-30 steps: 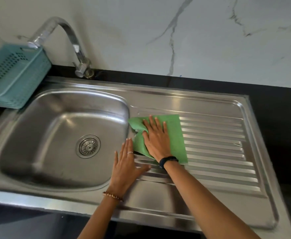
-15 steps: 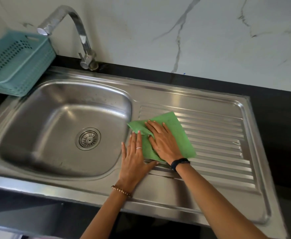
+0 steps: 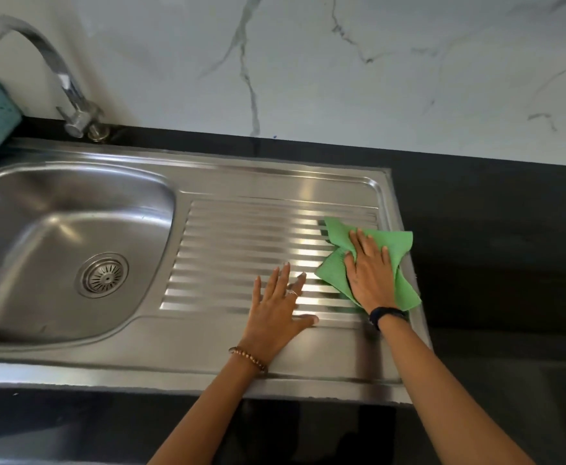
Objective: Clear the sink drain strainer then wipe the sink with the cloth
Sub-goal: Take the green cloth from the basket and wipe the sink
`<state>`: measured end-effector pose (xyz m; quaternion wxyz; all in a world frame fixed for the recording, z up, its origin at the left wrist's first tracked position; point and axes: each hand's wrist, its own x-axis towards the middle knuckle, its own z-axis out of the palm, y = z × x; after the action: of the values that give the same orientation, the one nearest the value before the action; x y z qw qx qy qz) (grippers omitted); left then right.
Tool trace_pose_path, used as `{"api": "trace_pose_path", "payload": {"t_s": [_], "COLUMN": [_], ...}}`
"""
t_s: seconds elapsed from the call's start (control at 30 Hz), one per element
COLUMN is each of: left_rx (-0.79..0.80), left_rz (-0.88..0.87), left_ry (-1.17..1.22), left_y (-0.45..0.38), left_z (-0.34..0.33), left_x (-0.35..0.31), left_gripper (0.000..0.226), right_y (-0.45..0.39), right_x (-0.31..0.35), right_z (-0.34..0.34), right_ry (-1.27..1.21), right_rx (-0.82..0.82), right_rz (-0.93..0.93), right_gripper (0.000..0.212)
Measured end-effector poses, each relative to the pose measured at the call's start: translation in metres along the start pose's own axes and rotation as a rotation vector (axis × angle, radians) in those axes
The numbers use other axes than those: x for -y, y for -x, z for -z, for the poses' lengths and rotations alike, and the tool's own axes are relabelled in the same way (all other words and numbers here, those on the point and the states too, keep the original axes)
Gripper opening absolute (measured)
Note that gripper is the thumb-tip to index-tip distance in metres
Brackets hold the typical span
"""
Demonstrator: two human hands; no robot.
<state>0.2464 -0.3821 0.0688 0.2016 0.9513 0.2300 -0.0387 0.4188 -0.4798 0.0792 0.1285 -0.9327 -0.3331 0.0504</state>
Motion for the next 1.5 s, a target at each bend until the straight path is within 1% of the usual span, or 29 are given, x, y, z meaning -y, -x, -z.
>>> {"api": "trace_pose_path", "payload": {"t_s": [0.1, 0.23, 0.3, 0.37, 0.43, 0.5, 0.63, 0.8, 0.9, 0.97, 1.03, 1.17, 1.23, 1.3, 1.37, 1.5], "left_rx": [-0.005, -0.054, -0.072, -0.070, -0.064, -0.075, -0.098, -0.213, -0.253, -0.285, -0.314, -0.319, -0.297, -0.245, -0.177, -0.060], "left_rz": [0.014, 0.086, 0.103, 0.121, 0.171, 0.236, 0.344, 0.364, 0.381, 0.379, 0.361, 0.373, 0.383, 0.366, 0.326, 0.246], "left_ry": [-0.010, 0.036, 0.070, 0.097, 0.093, 0.079, 0.094, 0.213, 0.339, 0.409, 0.438, 0.414, 0.337, 0.239, 0.191, 0.132], "left_y": [0.003, 0.012, 0.020, 0.028, 0.039, 0.049, 0.062, 0.065, 0.072, 0.076, 0.079, 0.080, 0.079, 0.077, 0.074, 0.058], "left_z": [0.002, 0.010, 0.017, 0.026, 0.036, 0.042, 0.047, 0.050, 0.053, 0.055, 0.056, 0.058, 0.058, 0.055, 0.049, 0.031], "left_x": [0.009, 0.030, 0.044, 0.060, 0.078, 0.095, 0.119, 0.127, 0.136, 0.141, 0.142, 0.139, 0.134, 0.125, 0.112, 0.076], "left_gripper": [0.079, 0.075, 0.073, 0.075, 0.078, 0.082, 0.095, 0.113, 0.119, 0.122, 0.124, 0.123, 0.124, 0.126, 0.125, 0.111], "right_y": [0.017, 0.042, 0.036, 0.023, 0.015, 0.014, 0.020, 0.010, -0.001, -0.002, 0.001, 0.010, 0.016, 0.021, 0.025, 0.032], "right_x": [0.004, -0.003, -0.002, 0.006, 0.018, 0.033, 0.093, 0.188, 0.238, 0.264, 0.275, 0.261, 0.246, 0.223, 0.192, 0.107], "right_z": [-0.004, -0.008, -0.009, -0.008, -0.008, -0.013, -0.033, -0.060, -0.072, -0.080, -0.085, -0.086, -0.083, -0.078, -0.070, -0.046], "right_ry": [-0.021, -0.019, 0.002, 0.030, 0.044, 0.063, 0.040, 0.042, -0.002, 0.010, 0.051, 0.021, -0.023, -0.044, -0.035, -0.013], "right_rx": [-0.028, -0.038, -0.025, -0.016, -0.006, -0.006, 0.035, 0.110, 0.164, 0.202, 0.224, 0.209, 0.199, 0.180, 0.155, 0.098], "right_rz": [-0.097, -0.090, -0.102, -0.152, -0.230, -0.243, -0.060, 0.213, 0.367, 0.470, 0.562, 0.651, 0.655, 0.612, 0.550, 0.401], "right_gripper": [0.051, 0.053, 0.053, 0.054, 0.056, 0.057, 0.058, 0.057, 0.055, 0.053, 0.052, 0.052, 0.052, 0.052, 0.053, 0.052]}}
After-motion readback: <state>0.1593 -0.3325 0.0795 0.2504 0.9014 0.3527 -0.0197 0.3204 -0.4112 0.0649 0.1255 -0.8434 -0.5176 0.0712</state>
